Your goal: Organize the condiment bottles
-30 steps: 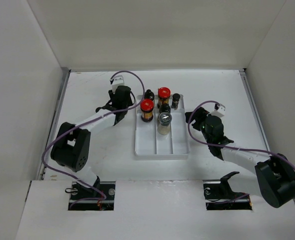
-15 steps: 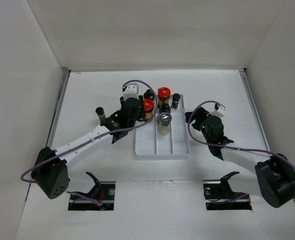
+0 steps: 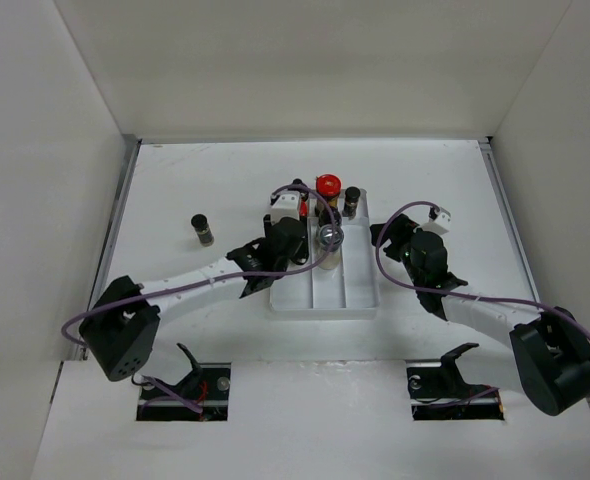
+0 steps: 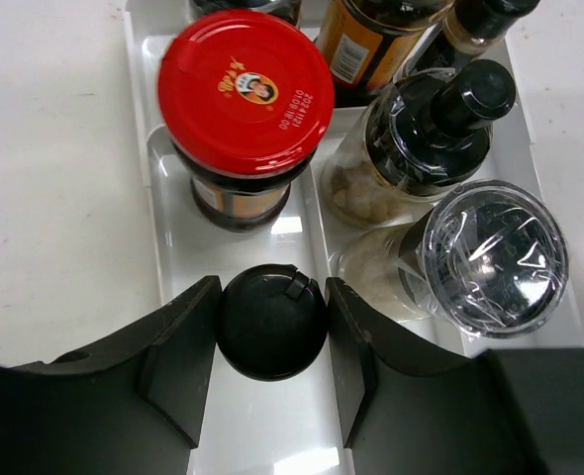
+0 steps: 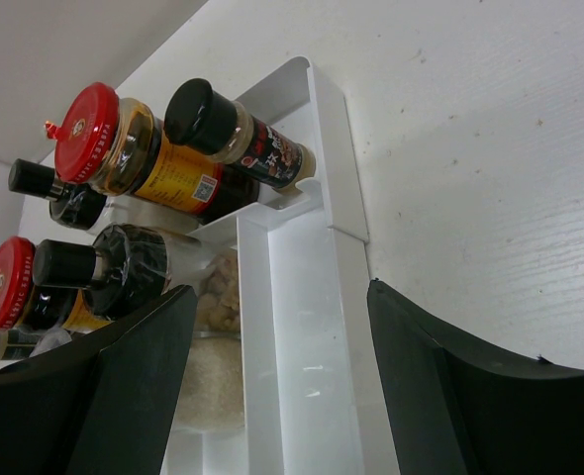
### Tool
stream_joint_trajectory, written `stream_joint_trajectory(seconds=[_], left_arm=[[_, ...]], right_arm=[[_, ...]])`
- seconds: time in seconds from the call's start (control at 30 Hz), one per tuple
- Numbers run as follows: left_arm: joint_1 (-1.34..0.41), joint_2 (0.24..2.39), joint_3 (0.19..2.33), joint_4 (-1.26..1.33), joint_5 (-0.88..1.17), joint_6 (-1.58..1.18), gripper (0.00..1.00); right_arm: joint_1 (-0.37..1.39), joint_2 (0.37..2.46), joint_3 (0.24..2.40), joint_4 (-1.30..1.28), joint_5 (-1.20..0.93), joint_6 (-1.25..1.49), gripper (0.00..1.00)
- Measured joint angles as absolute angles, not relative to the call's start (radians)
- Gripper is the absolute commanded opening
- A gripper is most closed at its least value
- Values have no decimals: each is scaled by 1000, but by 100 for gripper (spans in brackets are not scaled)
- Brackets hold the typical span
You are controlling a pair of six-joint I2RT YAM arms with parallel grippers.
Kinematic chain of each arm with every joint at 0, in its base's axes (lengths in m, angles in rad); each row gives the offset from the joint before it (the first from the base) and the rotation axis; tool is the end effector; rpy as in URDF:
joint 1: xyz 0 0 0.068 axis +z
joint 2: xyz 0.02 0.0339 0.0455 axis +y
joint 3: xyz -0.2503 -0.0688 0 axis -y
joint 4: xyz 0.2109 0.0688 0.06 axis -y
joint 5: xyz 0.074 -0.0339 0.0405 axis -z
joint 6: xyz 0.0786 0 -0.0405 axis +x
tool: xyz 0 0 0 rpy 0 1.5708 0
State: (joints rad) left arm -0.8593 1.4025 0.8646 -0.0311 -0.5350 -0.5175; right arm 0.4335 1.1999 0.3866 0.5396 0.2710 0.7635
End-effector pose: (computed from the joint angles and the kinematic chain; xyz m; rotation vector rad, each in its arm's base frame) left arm 0.2323 -0.2080 0.2274 0.0453 2.0638 -0.2780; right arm 0.2465 0.0909 0.1943 0.4965 1.8081 0.5863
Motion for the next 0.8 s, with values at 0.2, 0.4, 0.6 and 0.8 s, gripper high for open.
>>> stream_joint_trajectory(seconds=[0.2, 0.4, 0.6, 0.8], left_arm=[[-860, 1468, 863, 16, -531, -524, 32], [-860, 1474, 851, 36, -533, -530, 37], [-860, 1476, 836, 52, -546, -532, 51], [-861, 1475, 818, 56, -548, -531, 69]], right_arm=[[434, 1200, 387, 540, 271, 764, 77], [434, 1200, 386, 540, 271, 764, 77], [434, 1200, 387, 540, 271, 764, 77], [434, 1200, 387, 540, 271, 764, 77]])
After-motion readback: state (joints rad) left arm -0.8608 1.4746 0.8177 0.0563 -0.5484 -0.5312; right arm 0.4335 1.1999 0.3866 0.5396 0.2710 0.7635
